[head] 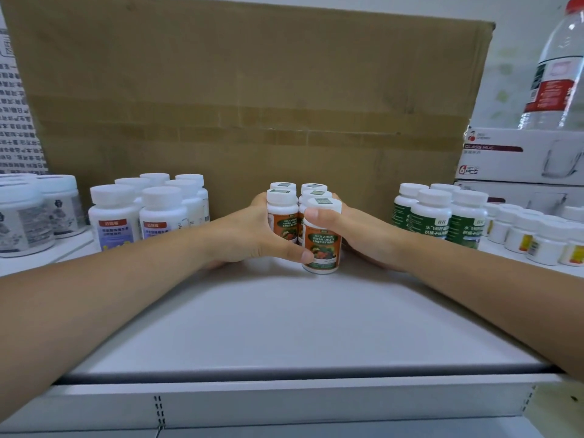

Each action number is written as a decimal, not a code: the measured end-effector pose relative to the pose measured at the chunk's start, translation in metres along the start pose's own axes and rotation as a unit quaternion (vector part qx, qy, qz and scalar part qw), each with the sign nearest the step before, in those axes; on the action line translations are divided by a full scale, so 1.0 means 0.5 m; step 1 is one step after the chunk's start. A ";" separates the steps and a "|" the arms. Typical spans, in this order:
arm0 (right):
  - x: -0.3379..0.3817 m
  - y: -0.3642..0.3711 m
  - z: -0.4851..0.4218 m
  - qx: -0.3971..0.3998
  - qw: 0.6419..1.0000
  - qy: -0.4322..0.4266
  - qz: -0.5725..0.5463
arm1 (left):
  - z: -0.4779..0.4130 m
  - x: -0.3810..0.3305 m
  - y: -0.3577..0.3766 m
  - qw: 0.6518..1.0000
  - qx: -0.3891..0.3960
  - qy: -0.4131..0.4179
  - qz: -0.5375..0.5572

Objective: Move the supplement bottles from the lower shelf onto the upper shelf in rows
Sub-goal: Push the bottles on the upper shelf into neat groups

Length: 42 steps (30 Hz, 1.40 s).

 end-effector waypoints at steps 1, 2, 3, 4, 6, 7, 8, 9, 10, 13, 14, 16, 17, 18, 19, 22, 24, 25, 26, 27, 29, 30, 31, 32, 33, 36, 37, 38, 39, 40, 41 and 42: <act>0.001 0.001 0.000 -0.002 1.000 -0.003 -0.004 | -0.001 0.002 -0.001 1.000 -0.002 -0.002 0.000; -0.001 0.001 -0.002 -0.004 1.000 -0.006 -0.009 | -0.002 0.003 -0.002 1.000 -0.004 -0.004 -0.002; -0.002 0.001 -0.003 -0.006 1.000 -0.008 -0.014 | -0.002 0.004 -0.002 1.000 -0.005 -0.006 -0.003; -0.005 0.000 -0.003 -0.011 1.000 -0.006 -0.016 | -0.003 0.005 -0.003 1.000 -0.009 -0.009 -0.004; -0.015 -0.005 -0.005 -0.021 1.000 0.006 -0.011 | -0.002 0.005 -0.004 1.000 -0.019 -0.013 -0.006; -0.019 -0.007 -0.005 -0.022 1.000 0.012 -0.007 | -0.002 0.004 -0.004 1.000 -0.021 -0.013 -0.006; -0.023 -0.008 -0.006 -0.022 1.000 0.015 -0.003 | -0.002 0.002 -0.003 1.000 -0.021 -0.012 -0.008; -0.026 -0.009 -0.006 -0.022 1.000 0.019 -0.002 | -0.002 0.001 -0.002 1.000 -0.021 -0.009 -0.010; -0.027 -0.009 -0.006 -0.022 1.000 0.019 -0.001 | -0.001 -0.001 -0.001 1.000 -0.022 -0.006 -0.010; -0.023 -0.010 -0.006 -0.030 0.999 0.012 -0.015 | -0.001 -0.002 0.001 1.000 -0.027 -0.005 -0.001; -0.020 -0.011 -0.006 -0.031 0.999 0.005 -0.022 | -0.002 0.000 0.000 0.999 -0.031 -0.007 0.000; -0.008 -0.008 -0.001 -0.029 0.999 -0.012 -0.041 | -0.003 0.005 -0.003 0.999 -0.039 -0.017 -0.007; -0.002 -0.005 0.001 -0.025 0.998 -0.019 -0.051 | -0.005 0.009 -0.006 0.999 -0.044 -0.024 -0.016; -0.002 -0.005 0.000 -0.029 0.998 -0.018 -0.053 | -0.005 0.011 -0.008 0.998 -0.049 -0.030 -0.028; -0.001 -0.006 0.002 -0.033 0.998 -0.014 -0.049 | -0.005 0.012 -0.009 0.997 -0.053 -0.037 -0.040; -0.002 -0.005 -0.004 -0.031 0.999 -0.009 -0.032 | 0.001 0.014 -0.012 0.994 -0.067 -0.057 -0.066; -0.002 -0.018 -0.001 -0.056 0.998 0.003 -0.023 | 0.012 0.013 -0.015 0.990 -0.080 -0.086 -0.082; 0.010 -0.026 0.007 -0.074 0.997 0.004 -0.014 | 0.020 0.011 -0.018 0.987 -0.084 -0.099 -0.094; 0.019 -0.034 0.014 -0.090 0.996 0.006 -0.007 | 0.030 0.008 -0.022 0.984 -0.089 -0.114 -0.108; 0.029 -0.046 0.023 -0.108 0.994 0.011 0.000 | 0.044 0.002 -0.029 0.979 -0.098 -0.127 -0.125; 0.059 -0.073 0.035 -0.153 0.988 -0.004 0.031 | 0.084 -0.017 -0.049 0.969 -0.119 -0.139 -0.164; 0.089 -0.085 0.038 -0.187 0.980 -0.037 0.048 | 0.109 -0.031 -0.058 0.966 -0.126 -0.134 -0.183; 0.121 -0.094 0.042 -0.212 0.973 -0.065 0.068 | 0.135 -0.045 -0.071 0.964 -0.133 -0.125 -0.193; 0.149 -0.099 0.042 -0.222 0.967 -0.084 0.090 | 0.160 -0.058 -0.086 0.964 -0.142 -0.114 -0.194; 0.173 -0.097 0.039 -0.217 0.965 -0.092 0.115 | 0.186 -0.072 -0.104 0.965 -0.155 -0.101 -0.187; 0.248 -0.074 0.023 -0.175 0.962 -0.102 0.183 | 0.251 -0.097 -0.173 0.960 -0.213 -0.056 -0.174; 0.271 -0.061 0.014 -0.159 0.965 -0.098 0.186 | 0.269 -0.101 -0.195 0.953 -0.240 -0.036 -0.181; 0.292 -0.044 0.005 -0.145 0.969 -0.090 0.179 | 0.286 -0.100 -0.217 0.945 -0.267 -0.020 -0.186; 0.309 -0.025 -0.005 -0.133 0.973 -0.083 0.167 | 0.300 -0.091 -0.236 0.938 -0.288 -0.013 -0.191; 0.319 -0.001 -0.019 -0.125 0.977 -0.078 0.152 | 0.311 -0.076 -0.254 0.933 -0.303 -0.017 -0.194; 0.325 0.026 -0.034 -0.121 0.981 -0.069 0.132 | 0.317 -0.055 -0.270 0.931 -0.307 -0.027 -0.194; 0.321 0.056 -0.052 -0.115 0.986 -0.055 0.107 | 0.319 -0.032 -0.282 0.934 -0.300 -0.038 -0.189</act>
Point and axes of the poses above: each hand's wrist, its own z-axis away from the middle knuckle, its own y-axis out of the palm, x = y × z, the point moved 8 cm from there along -z, towards the middle knuckle, and after that the axes turned 10 degrees about -y, right-handed, at the moved point
